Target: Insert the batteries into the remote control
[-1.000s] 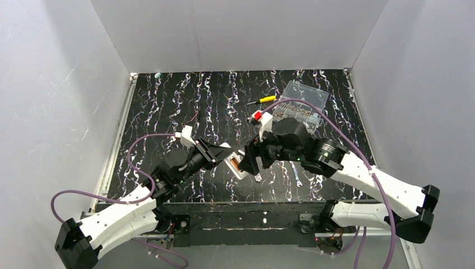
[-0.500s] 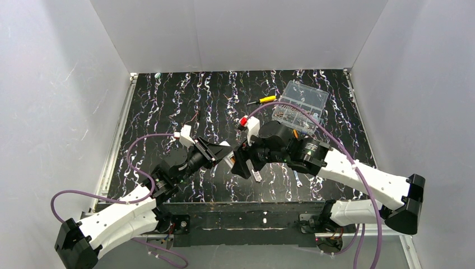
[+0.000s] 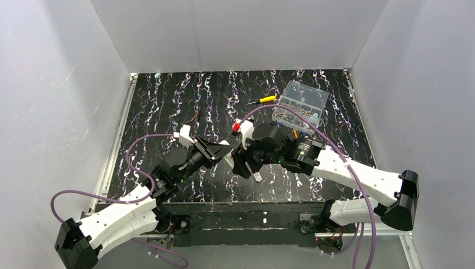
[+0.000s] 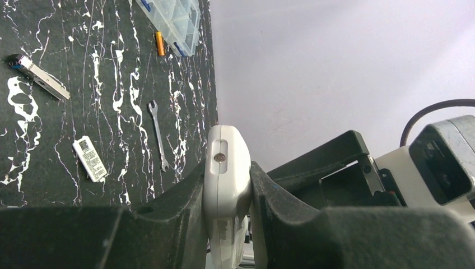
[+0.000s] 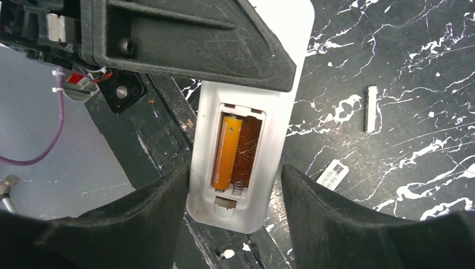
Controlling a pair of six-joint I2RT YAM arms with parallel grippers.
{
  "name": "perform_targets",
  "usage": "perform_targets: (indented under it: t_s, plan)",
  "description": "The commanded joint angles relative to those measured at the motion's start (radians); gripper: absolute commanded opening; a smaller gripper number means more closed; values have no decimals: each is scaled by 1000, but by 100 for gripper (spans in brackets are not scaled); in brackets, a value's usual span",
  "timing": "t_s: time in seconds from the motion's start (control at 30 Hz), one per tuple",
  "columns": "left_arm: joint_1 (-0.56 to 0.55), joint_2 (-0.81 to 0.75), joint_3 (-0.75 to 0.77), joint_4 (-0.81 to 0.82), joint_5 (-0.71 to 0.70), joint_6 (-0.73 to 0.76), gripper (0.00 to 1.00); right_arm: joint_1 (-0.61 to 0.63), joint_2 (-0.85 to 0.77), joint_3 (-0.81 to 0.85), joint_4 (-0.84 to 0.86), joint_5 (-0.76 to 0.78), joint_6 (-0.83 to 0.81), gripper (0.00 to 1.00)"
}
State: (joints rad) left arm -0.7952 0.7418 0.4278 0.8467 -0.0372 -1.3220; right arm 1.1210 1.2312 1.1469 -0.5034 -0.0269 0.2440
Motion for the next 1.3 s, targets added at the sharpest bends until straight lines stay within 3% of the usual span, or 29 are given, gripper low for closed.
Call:
perform_targets:
  t_s: [0.0, 0.17, 0.33, 0.83, 1.03, 1.27]
  plan:
    - [-2, -34, 48, 57, -13, -20, 0, 5, -12, -12, -15, -3, -84, 64]
    - [-1, -53, 51, 34, -1, -23, 0, 5, -34, -19, -41, 5, -168, 50]
    - [-2, -64, 39, 32, 19, -38, 0, 3, -49, -30, -75, 11, -255, 43]
    - [-2, -93, 23, 27, 76, -47, 0, -14, -93, -64, -81, 22, -397, 41]
    - [-2, -95, 17, 20, 77, -35, 0, -15, -111, -49, -63, 6, -359, 66]
    - [-2, -98, -6, -5, 59, -29, 0, -16, -159, 15, -51, -21, -265, 77]
